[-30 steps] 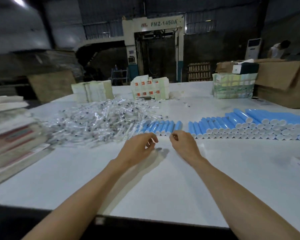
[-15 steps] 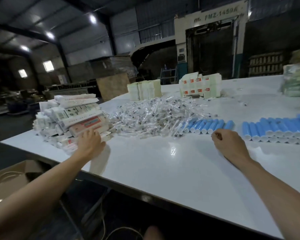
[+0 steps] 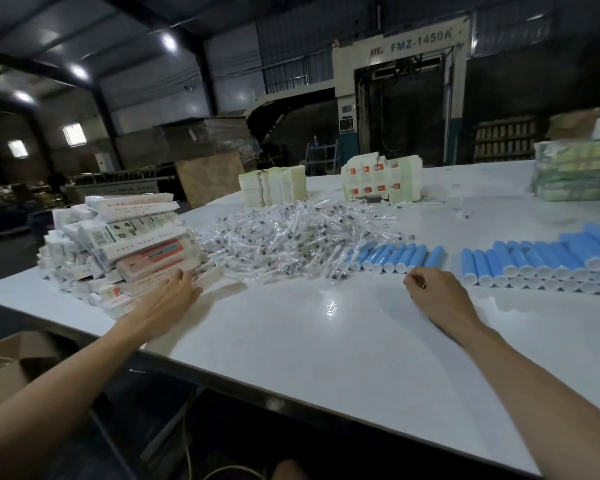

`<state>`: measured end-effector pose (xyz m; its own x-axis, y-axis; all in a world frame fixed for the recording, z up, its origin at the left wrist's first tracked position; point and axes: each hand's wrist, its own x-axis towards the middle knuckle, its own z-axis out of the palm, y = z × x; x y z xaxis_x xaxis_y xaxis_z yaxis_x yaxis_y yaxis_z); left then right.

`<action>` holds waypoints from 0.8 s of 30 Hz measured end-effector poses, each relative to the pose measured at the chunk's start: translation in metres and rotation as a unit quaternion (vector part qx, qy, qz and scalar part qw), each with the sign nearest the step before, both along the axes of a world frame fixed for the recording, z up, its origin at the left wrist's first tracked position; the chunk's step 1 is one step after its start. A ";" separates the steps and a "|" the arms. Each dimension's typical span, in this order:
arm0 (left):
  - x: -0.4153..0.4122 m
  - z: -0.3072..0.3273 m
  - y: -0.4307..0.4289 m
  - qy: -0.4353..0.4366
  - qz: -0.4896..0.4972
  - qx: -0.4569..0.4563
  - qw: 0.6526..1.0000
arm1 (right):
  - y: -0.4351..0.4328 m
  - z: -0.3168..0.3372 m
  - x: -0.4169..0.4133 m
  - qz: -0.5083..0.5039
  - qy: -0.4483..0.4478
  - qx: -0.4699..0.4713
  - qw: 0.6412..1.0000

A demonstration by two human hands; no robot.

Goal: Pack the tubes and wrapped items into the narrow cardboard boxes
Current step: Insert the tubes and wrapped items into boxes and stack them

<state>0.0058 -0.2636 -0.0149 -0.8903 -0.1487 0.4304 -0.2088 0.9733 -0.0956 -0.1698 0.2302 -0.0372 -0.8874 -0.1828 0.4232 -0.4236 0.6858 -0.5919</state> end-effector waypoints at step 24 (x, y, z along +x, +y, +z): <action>-0.175 0.012 0.298 0.003 -0.263 0.848 0.460 | 0.008 0.003 -0.033 -0.030 -0.010 0.122 0.992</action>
<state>-0.1695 0.0345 -0.0028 -0.9947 -0.0410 0.0946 0.1030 -0.4377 0.8932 -0.2026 0.2385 -0.0343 -0.9076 -0.2252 0.3544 -0.3680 0.8332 -0.4128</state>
